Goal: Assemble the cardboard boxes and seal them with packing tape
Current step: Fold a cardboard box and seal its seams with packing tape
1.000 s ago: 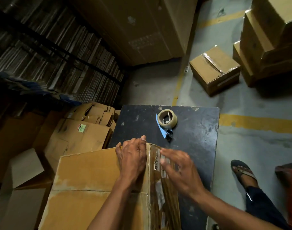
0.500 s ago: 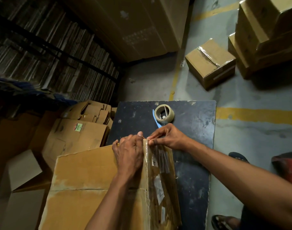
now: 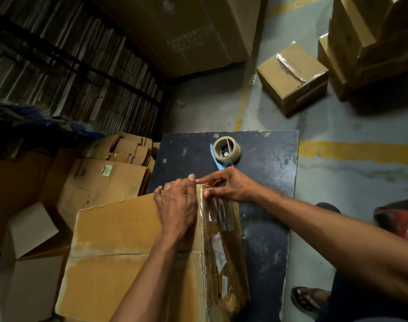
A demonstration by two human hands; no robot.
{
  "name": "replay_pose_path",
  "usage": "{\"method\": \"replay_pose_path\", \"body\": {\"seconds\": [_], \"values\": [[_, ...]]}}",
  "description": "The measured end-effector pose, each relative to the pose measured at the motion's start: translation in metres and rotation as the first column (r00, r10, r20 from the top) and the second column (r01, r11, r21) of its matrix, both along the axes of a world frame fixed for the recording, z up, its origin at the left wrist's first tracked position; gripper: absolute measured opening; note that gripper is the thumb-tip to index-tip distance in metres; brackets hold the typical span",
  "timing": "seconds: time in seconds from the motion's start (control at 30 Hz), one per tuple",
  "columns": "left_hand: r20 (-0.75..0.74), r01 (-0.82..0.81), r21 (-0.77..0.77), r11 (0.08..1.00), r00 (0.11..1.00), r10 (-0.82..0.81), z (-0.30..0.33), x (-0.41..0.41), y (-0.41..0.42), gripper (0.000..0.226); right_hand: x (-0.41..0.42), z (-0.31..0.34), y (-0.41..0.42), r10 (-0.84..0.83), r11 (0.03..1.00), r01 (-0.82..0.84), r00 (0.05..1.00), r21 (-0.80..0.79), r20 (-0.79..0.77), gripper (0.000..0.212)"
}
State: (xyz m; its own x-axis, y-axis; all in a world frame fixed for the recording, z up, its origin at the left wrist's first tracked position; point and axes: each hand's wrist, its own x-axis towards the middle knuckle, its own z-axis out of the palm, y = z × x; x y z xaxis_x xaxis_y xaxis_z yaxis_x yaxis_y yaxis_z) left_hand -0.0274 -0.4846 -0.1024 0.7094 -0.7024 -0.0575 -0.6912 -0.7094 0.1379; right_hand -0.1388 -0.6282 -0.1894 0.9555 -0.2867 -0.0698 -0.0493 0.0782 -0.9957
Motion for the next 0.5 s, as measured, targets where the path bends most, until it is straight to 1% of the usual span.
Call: {"method": "replay_pose_path", "body": {"seconds": [0.07,0.13,0.2,0.23,0.3,0.33,0.37,0.5], "values": [[-0.002,-0.009,0.011,1.000,1.000,0.009,0.000,-0.001,0.000,0.072,-0.001,-0.010,0.000,-0.017,1.000,0.017,1.000,-0.025,-0.019,0.033],[0.002,-0.010,0.024,1.000,1.000,0.010,0.001,-0.001,-0.001,0.073,-0.004,-0.007,-0.010,0.032,0.995,-0.035,0.999,-0.092,-0.031,0.039],[-0.003,-0.012,0.030,0.999,1.000,0.012,0.002,-0.002,0.000,0.078,-0.007,0.000,-0.021,0.112,0.974,-0.125,0.991,-0.188,-0.078,0.055],[-0.003,-0.011,0.026,1.000,1.000,0.011,0.002,-0.001,0.000,0.080,-0.009,0.003,-0.025,0.147,0.966,-0.164,0.984,-0.199,-0.099,0.065],[-0.005,-0.009,0.020,1.000,1.000,0.009,0.002,-0.001,-0.001,0.081,-0.011,0.007,-0.024,0.183,0.973,-0.198,0.976,-0.122,-0.118,0.078],[-0.001,-0.009,0.018,1.000,1.000,0.009,0.002,-0.001,-0.001,0.080,-0.011,0.009,-0.019,0.172,0.976,-0.186,0.978,-0.113,-0.117,0.083],[0.008,-0.012,0.015,1.000,1.000,0.012,0.003,-0.002,-0.002,0.080,-0.011,0.011,-0.012,0.151,0.976,-0.166,0.983,-0.140,-0.107,0.085],[0.013,-0.010,0.001,1.000,1.000,0.010,0.003,-0.003,-0.002,0.075,-0.010,0.007,0.016,0.049,0.967,-0.061,0.997,-0.249,-0.054,0.076]]}}
